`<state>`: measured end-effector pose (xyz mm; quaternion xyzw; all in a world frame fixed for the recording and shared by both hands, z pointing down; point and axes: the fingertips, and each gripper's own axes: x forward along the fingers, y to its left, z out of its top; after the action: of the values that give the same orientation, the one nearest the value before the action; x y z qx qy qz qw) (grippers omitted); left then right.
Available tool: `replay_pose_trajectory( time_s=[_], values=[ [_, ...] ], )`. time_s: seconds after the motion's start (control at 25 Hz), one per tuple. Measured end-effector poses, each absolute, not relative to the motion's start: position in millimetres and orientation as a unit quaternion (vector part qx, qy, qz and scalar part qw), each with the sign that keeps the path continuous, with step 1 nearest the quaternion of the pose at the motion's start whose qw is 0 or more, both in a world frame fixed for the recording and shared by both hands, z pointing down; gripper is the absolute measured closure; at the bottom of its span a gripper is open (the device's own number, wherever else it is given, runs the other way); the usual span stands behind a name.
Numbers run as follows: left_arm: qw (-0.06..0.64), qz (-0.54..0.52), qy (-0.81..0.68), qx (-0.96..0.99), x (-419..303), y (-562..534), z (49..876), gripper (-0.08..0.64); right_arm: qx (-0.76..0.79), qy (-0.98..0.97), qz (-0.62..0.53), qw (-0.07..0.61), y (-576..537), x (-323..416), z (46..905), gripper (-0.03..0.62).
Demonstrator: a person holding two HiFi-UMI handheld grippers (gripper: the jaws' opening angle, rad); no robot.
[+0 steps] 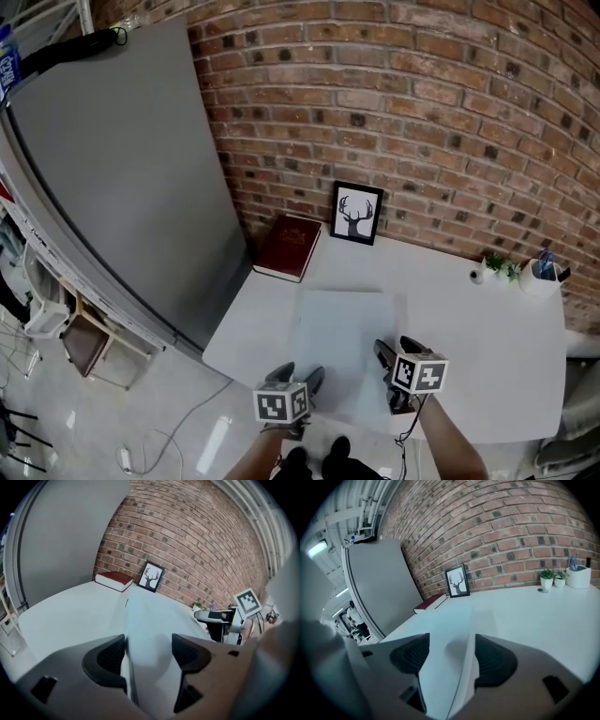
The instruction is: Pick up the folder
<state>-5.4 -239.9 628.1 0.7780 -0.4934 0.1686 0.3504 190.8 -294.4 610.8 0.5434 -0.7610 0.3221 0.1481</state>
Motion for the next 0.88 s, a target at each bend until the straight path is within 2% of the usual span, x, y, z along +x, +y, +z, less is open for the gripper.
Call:
replay_pose_trajectory(
  time_s=[0.24, 0.88],
  values=[
    [0.357, 0.168, -0.487, 0.78, -1, -242, 628, 0.265, 0.507, -0.769, 0.351, 0.169, -302, 190, 626, 0.258],
    [0.373, 0.174, -0.477, 0.776, 0, -245, 627, 0.264, 0.486, -0.77, 0.371, 0.183, -300, 179, 639, 0.264]
  ],
)
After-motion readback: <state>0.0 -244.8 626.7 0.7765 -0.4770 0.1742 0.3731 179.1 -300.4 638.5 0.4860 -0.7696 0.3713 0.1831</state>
